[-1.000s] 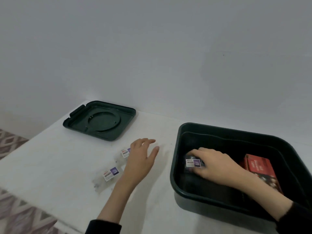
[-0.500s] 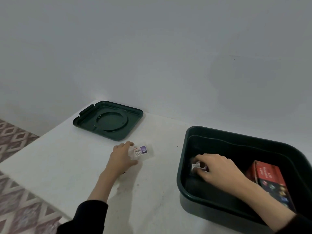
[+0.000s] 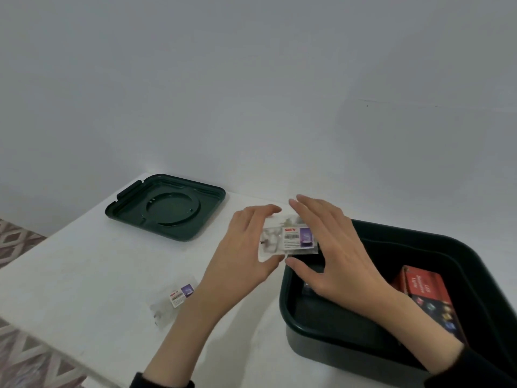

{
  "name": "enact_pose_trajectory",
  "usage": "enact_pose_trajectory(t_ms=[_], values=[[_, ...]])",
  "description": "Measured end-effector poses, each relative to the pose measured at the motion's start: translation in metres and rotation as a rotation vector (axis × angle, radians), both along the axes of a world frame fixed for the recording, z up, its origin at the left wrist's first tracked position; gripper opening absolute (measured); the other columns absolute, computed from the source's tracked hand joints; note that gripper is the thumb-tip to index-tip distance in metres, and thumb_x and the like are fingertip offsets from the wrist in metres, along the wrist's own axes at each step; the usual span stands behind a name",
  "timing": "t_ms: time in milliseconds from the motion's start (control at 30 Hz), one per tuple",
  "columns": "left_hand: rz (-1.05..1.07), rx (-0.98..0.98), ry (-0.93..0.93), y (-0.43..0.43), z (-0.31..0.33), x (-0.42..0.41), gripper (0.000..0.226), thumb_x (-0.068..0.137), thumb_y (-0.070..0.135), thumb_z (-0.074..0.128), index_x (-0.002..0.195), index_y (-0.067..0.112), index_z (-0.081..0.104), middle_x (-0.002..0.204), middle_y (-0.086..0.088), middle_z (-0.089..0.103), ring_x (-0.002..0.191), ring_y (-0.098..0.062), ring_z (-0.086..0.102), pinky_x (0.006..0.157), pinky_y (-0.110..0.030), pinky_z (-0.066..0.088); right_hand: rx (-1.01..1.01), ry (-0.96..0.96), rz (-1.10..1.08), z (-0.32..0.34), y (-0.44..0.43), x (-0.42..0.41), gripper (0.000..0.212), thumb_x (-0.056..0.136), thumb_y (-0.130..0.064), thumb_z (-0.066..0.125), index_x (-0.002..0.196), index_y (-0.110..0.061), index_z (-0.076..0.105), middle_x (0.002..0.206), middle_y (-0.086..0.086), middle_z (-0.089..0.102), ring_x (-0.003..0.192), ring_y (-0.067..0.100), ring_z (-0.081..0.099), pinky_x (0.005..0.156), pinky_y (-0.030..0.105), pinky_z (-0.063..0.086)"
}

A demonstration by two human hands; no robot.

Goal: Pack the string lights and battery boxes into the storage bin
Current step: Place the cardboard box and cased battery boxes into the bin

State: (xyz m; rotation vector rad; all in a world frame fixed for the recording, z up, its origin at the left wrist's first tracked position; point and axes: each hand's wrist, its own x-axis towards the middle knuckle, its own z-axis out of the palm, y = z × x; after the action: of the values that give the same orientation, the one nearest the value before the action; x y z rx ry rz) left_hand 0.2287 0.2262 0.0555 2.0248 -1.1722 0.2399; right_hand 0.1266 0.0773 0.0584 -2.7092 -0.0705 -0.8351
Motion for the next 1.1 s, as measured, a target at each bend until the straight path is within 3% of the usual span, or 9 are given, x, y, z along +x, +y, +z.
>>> enact_pose_trajectory(t_ms=[67, 167, 300, 367, 533, 633, 900, 1033, 1100], values=[[-0.022, -0.051, 0.007, -0.004, -0.002, -0.002, 0.061, 0.076, 0.024, 0.074, 0.128, 0.026, 0.042, 0.115, 0.019, 0.040, 0.109, -0.003, 0.041, 0.086, -0.001, 0.033, -0.044, 0.004, -0.010, -0.002, 0.000, 0.003, 0.072, 0.080, -0.043, 0.055, 0.143, -0.021, 0.028, 0.141, -0.001, 0.044, 0.133, 0.015, 0.033, 0.111, 0.027, 0.021], [-0.055, -0.067, 0.053, -0.004, -0.005, -0.004, 0.064, 0.077, 0.021, 0.074, 0.122, 0.043, 0.034, 0.117, 0.023, 0.039, 0.112, -0.002, 0.042, 0.088, -0.001, 0.033, -0.067, 0.036, -0.014, -0.004, -0.004, 0.006, 0.064, 0.079, -0.040, 0.059, 0.136, -0.018, 0.039, 0.125, -0.001, 0.054, 0.117, 0.014, 0.044, 0.102, 0.022, 0.026], [-0.054, 0.012, 0.158, 0.007, -0.011, 0.004, 0.081, 0.078, 0.028, 0.072, 0.134, 0.048, 0.017, 0.141, 0.019, 0.031, 0.129, -0.001, 0.027, 0.105, -0.015, 0.025, -0.015, 0.056, -0.067, -0.011, -0.008, 0.006, 0.062, 0.076, -0.040, 0.065, 0.130, -0.017, 0.046, 0.119, -0.002, 0.058, 0.111, 0.009, 0.045, 0.096, 0.024, 0.035], [0.025, 0.145, 0.214, 0.021, -0.019, 0.015, 0.085, 0.079, 0.036, 0.071, 0.142, 0.042, 0.014, 0.148, 0.014, 0.024, 0.135, -0.004, 0.018, 0.106, -0.020, 0.021, 0.037, 0.052, -0.098, -0.016, -0.010, 0.005, 0.062, 0.075, -0.038, 0.067, 0.129, -0.016, 0.049, 0.118, -0.001, 0.058, 0.110, 0.010, 0.047, 0.095, 0.025, 0.036], [0.332, 0.781, 0.353, 0.077, -0.062, 0.049, 0.108, 0.074, 0.051, 0.070, 0.149, 0.029, -0.005, 0.158, -0.008, 0.000, 0.145, -0.025, -0.004, 0.116, -0.043, 0.011, 0.151, 0.060, -0.119, -0.020, -0.010, 0.004, 0.062, 0.074, -0.034, 0.074, 0.128, -0.013, 0.051, 0.118, 0.001, 0.058, 0.108, 0.019, 0.053, 0.093, 0.036, 0.044], [0.452, 0.889, 0.472, 0.109, -0.085, 0.058, 0.115, 0.073, 0.053, 0.071, 0.149, 0.025, -0.010, 0.158, -0.008, -0.001, 0.145, -0.028, -0.005, 0.116, -0.047, 0.010, 0.154, 0.084, -0.118, -0.020, -0.009, 0.003, 0.065, 0.073, -0.029, 0.078, 0.129, -0.013, 0.051, 0.119, 0.002, 0.058, 0.110, 0.020, 0.052, 0.096, 0.037, 0.043], [0.543, 0.658, 0.483, 0.125, -0.105, 0.062, 0.086, 0.072, 0.035, 0.076, 0.143, 0.016, 0.032, 0.136, -0.003, 0.044, 0.128, -0.021, 0.038, 0.102, -0.034, 0.035, 0.121, 0.106, -0.120, -0.020, -0.007, 0.003, 0.068, 0.070, -0.026, 0.079, 0.130, -0.011, 0.050, 0.118, 0.006, 0.059, 0.109, 0.023, 0.053, 0.093, 0.034, 0.039], [0.508, 0.480, 0.472, 0.118, -0.095, 0.056, 0.070, 0.070, 0.027, 0.079, 0.130, 0.016, 0.046, 0.123, -0.002, 0.052, 0.113, -0.017, 0.051, 0.089, -0.027, 0.042, 0.146, 0.111, -0.134, -0.019, -0.007, 0.003, 0.067, 0.071, -0.025, 0.079, 0.130, -0.011, 0.051, 0.119, 0.005, 0.059, 0.111, 0.023, 0.052, 0.094, 0.036, 0.040], [0.475, 0.344, 0.467, 0.108, -0.078, 0.050, 0.068, 0.070, 0.026, 0.080, 0.129, 0.016, 0.047, 0.122, -0.002, 0.054, 0.105, -0.012, 0.051, 0.084, -0.023, 0.039, 0.222, 0.101, -0.147, -0.014, -0.005, 0.002, 0.064, 0.072, -0.025, 0.078, 0.129, -0.015, 0.051, 0.117, -0.002, 0.057, 0.110, 0.015, 0.049, 0.094, 0.029, 0.037]])
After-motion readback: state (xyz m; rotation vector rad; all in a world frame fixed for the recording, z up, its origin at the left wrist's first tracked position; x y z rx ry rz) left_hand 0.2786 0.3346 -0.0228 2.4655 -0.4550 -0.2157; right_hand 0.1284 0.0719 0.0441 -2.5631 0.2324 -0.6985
